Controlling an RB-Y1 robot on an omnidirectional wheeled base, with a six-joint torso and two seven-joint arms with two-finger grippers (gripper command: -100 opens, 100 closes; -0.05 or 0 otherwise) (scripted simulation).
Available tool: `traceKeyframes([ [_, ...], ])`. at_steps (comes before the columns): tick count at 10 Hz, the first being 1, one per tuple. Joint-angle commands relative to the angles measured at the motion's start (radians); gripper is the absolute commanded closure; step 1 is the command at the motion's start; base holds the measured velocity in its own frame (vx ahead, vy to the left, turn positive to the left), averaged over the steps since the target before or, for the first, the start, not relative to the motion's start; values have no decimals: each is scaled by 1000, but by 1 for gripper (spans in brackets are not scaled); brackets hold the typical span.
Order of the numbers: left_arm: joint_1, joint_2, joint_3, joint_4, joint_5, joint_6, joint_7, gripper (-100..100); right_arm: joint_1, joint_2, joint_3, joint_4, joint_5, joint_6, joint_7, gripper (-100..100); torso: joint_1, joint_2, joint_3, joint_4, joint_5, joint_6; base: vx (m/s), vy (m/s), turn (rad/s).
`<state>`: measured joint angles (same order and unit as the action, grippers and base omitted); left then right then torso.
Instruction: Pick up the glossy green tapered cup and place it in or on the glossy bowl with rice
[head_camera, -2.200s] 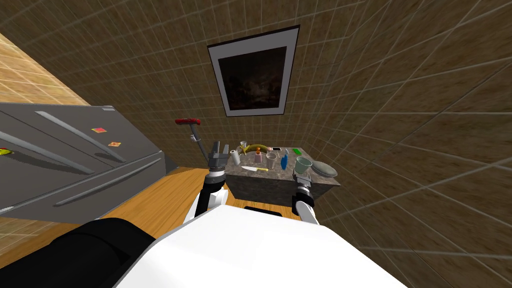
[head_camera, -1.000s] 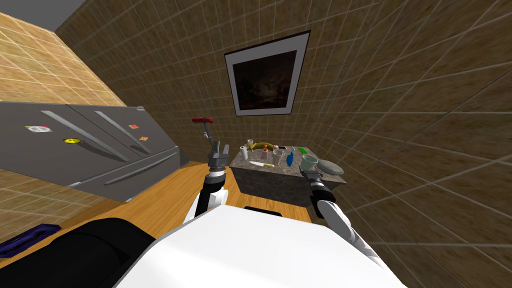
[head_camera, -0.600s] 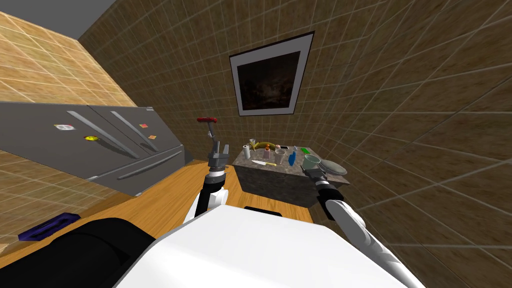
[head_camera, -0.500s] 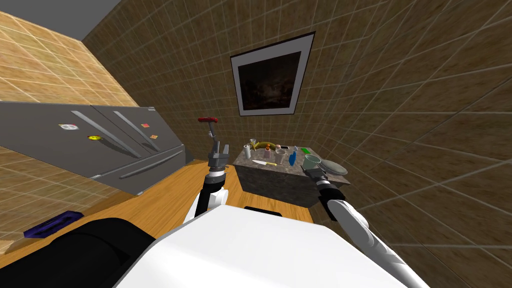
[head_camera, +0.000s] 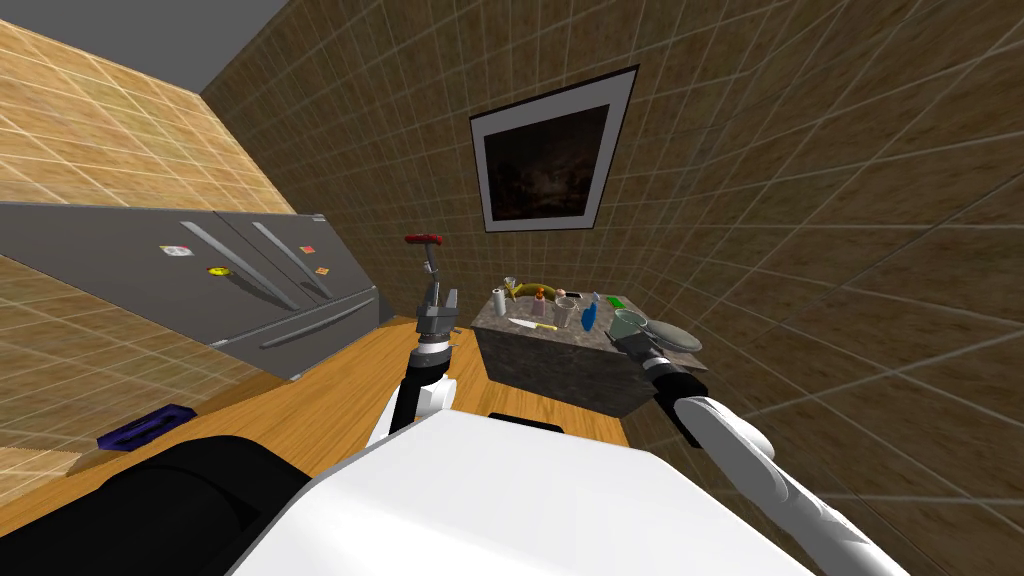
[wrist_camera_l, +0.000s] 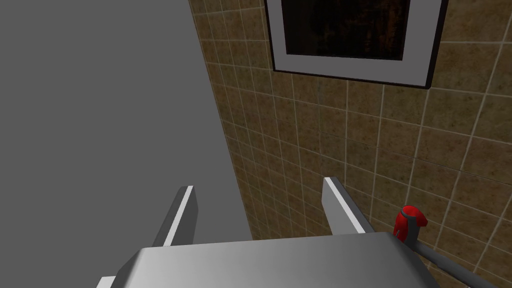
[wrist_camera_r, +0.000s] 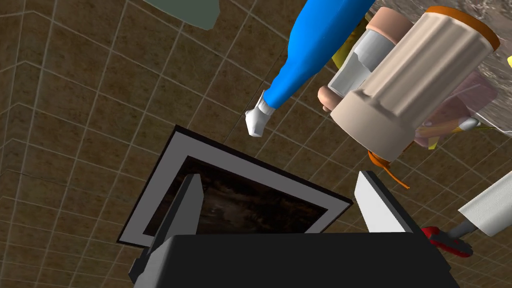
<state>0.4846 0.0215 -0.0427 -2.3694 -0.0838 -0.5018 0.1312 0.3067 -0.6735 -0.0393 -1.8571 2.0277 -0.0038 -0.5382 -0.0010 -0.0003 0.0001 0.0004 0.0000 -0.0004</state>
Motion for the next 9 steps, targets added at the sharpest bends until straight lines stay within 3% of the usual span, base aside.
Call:
traceKeyframes([
  [1,0,0,0,0,0,0,0,0,12,-50,-28,-25,3,-50,-2,-100,0,0,0,0,0,0,-19,16,94],
  [3,0,0,0,0,0,0,0,0,12,-50,-28,-25,3,-77,-2,-100,0,0,0,0,0,0,-17,7,28],
  [4,0,0,0,0,0,0,0,0,23,-97,-55,-48,7,-117,-2,-100,0,0,0,0,0,0,-18,10,79],
  [5,0,0,0,0,0,0,0,0,23,-97,-55,-48,7,-143,-2,-100,0,0,0,0,0,0,-18,9,57],
  [8,0,0,0,0,0,0,0,0,48,-183,-110,-90,14,-237,0,-100,0,0,0,0,0,0,-16,6,88],
  [9,0,0,0,0,0,0,0,0,48,-187,-110,-90,14,-271,0,-100,0,0,0,0,0,0,-7,0,50],
])
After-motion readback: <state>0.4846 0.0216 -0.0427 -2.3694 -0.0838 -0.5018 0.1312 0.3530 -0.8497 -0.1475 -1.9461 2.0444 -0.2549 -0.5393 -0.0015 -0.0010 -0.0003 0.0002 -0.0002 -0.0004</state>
